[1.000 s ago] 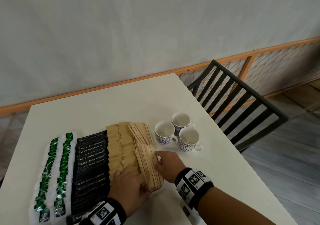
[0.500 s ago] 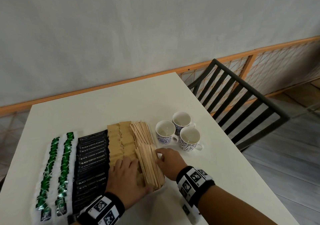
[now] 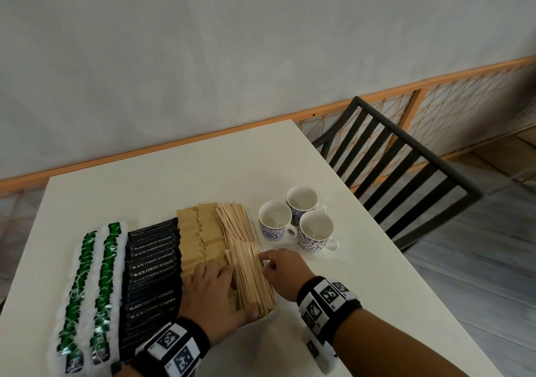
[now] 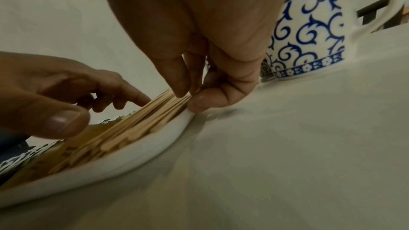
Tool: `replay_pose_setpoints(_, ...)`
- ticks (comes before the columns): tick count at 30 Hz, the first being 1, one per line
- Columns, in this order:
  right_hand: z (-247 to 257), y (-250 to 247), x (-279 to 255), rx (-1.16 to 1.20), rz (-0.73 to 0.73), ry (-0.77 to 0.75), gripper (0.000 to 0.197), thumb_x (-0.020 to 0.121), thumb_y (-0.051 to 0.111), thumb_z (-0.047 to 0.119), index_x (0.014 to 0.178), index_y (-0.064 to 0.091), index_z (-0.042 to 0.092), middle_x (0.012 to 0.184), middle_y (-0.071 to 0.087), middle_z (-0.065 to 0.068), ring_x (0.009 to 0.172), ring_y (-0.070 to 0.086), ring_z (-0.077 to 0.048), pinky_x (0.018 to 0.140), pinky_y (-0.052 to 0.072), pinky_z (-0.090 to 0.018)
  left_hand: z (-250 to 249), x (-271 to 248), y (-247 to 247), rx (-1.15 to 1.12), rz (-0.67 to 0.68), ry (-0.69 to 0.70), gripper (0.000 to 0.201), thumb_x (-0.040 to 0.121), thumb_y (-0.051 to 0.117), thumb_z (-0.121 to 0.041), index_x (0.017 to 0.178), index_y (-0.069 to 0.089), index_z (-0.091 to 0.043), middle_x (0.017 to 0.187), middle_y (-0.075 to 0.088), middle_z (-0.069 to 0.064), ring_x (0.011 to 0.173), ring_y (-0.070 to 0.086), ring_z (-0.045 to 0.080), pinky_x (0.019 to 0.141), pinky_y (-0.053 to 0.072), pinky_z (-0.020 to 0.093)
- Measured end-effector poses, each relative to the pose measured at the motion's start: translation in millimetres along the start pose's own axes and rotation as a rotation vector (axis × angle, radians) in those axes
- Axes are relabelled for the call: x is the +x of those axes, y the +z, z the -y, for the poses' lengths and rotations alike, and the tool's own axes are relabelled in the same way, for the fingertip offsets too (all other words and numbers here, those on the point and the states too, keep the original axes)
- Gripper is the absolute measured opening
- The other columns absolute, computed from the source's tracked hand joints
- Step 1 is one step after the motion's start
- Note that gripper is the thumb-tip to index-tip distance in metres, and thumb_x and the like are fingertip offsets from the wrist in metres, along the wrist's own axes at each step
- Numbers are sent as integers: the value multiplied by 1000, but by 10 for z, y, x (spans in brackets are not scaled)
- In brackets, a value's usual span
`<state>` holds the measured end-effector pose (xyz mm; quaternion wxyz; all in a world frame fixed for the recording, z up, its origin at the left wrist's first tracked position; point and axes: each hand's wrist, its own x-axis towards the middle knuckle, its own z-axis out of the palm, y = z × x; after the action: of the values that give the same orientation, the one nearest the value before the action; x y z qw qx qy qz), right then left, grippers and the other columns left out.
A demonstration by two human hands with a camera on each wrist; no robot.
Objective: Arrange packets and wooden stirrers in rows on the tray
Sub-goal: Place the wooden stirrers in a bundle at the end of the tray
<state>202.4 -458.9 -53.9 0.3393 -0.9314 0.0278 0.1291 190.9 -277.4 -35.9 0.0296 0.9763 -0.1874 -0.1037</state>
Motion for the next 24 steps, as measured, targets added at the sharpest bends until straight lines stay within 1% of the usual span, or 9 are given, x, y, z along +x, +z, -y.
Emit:
replay_pose_setpoints(3, 1, -38, -22, 5, -11, -16, 29, 93, 51, 18, 118, 65, 16, 104, 67, -8, 99, 60, -22, 91, 47, -31, 8, -4, -34, 2, -8, -17, 91, 50, 38, -96, 101, 68, -26, 87, 52, -7, 80, 50, 17, 65, 44, 36)
replay_pose_setpoints(6, 33, -72, -45, 18, -22, -39, 29, 94, 50, 18, 119, 63, 11, 108, 67, -8, 104, 60, -23, 93, 46, -31, 21, 66, -123, -18, -26, -64, 94, 64, 21, -89, 129, 49, -28, 114, 49, -7, 105, 45, 17, 88, 39, 36)
replay_pose_setpoints(7, 39, -73, -46, 27, -24, -39, 31, 94, 51, 19, 122, 61, 12, 111, 66, -7, 106, 59, -22, 94, 44, -29, 39, 115, -160, -14, -37, -70, 90, 69, 16, -83, 136, 41, -28, 124, 46, -7, 112, 41, 16, 94, 36, 35)
replay_pose_setpoints(9, 48, -66, -42, 52, -12, -32, 34, 94, 52, 21, 127, 59, 14, 114, 66, -6, 108, 58, -20, 93, 42, -26, 83, 259, -254, -26, -68, -77, 70, 84, 22, -69, 140, 33, -26, 136, 41, -6, 122, 37, 17, 101, 34, 36)
replay_pose_setpoints(12, 47, -50, -27, 71, 13, -19, 35, 94, 52, 24, 127, 57, 14, 112, 66, -7, 104, 59, -20, 92, 43, -26, 177, 526, -380, -42, -29, -92, 56, 96, 31, -52, 144, 28, -23, 146, 37, -4, 132, 32, 20, 105, 30, 41)
replay_pose_setpoints(15, 62, -49, -5, 65, 23, -22, 31, 94, 50, 23, 122, 58, 12, 107, 65, -8, 100, 58, -22, 92, 44, -29, 266, 745, -442, -4, 97, -96, 59, 99, 28, -49, 150, 21, -21, 155, 27, -4, 142, 21, 21, 110, 24, 45)
replay_pose_setpoints(17, 60, -36, 14, 63, 24, -42, 23, 93, 49, 24, 110, 61, 14, 99, 63, -7, 91, 55, -21, 89, 47, -33, 299, 844, -431, 3, 164, -80, 58, 99, 26, -49, 150, 21, -23, 156, 25, -6, 144, 17, 21, 111, 22, 45)
replay_pose_setpoints(19, 42, -18, 40, 60, 33, -50, 19, 93, 48, 26, 103, 60, 16, 100, 62, -8, 87, 51, -17, 85, 46, -32, 302, 905, -394, -8, 205, -73, 56, 99, 25, -50, 149, 23, -25, 156, 25, -7, 144, 16, 20, 111, 21, 46)
replay_pose_setpoints(24, 25, -20, 45, 58, 33, -47, 29, 94, 49, 28, 119, 59, 17, 114, 61, -7, 105, 55, -22, 95, 43, -32, 250, 940, -337, -13, 230, -51, 53, 100, 25, -49, 149, 23, -29, 157, 24, -10, 144, 16, 19, 113, 18, 47)
